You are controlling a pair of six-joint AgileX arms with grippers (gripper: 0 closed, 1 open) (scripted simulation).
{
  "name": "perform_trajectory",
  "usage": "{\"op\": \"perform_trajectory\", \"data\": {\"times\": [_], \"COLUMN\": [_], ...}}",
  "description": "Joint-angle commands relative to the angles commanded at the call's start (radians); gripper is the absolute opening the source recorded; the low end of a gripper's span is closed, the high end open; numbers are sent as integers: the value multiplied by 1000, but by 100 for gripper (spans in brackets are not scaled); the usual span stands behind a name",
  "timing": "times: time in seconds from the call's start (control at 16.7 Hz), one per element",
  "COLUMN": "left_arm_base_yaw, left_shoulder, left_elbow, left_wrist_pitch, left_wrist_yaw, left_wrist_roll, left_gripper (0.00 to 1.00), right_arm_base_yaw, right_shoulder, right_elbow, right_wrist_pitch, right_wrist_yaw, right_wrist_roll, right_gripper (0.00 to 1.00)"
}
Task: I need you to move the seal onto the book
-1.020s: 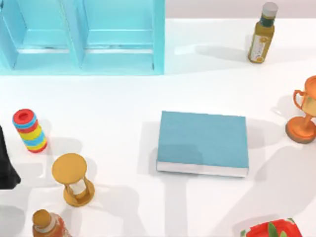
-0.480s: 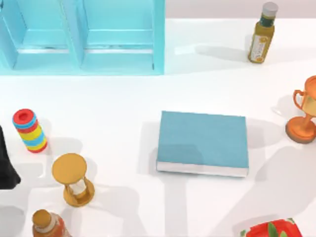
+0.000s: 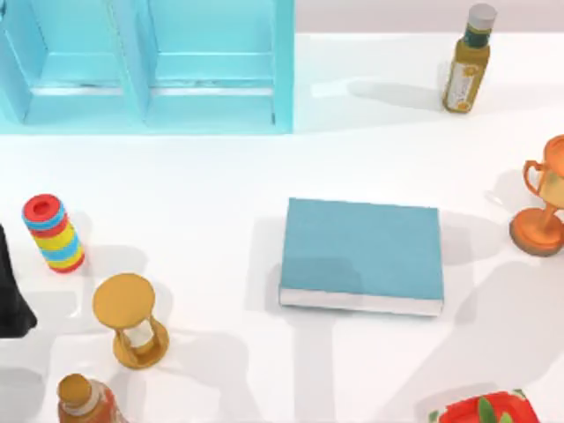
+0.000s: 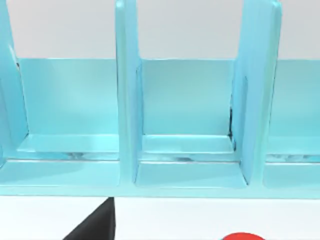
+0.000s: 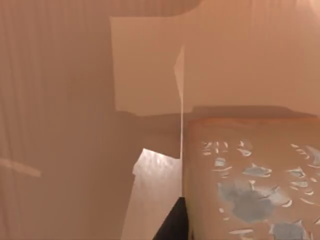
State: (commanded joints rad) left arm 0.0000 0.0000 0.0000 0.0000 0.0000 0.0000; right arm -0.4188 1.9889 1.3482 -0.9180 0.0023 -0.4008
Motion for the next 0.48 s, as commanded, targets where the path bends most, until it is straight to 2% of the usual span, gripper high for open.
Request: {"op": "perform_trajectory", "data": {"times": [0.24, 0.48], "left_arm_base_yaw": [0, 0], "left_shoulder": [0, 0], "left_elbow": [0, 0], "left_wrist_pitch": [0, 0], "left_wrist_yaw": [0, 0], "left_wrist_roll": [0, 0], "left_gripper": [100, 100], "right_arm_base_yaw": [27, 115], "right_shoulder": [-45, -123], "right_elbow": [64, 191], "right_wrist_pitch": [-43, -194], "right_wrist_yaw": [27, 54], "right_wrist_roll": [83, 220], "right_gripper": [0, 0]}}
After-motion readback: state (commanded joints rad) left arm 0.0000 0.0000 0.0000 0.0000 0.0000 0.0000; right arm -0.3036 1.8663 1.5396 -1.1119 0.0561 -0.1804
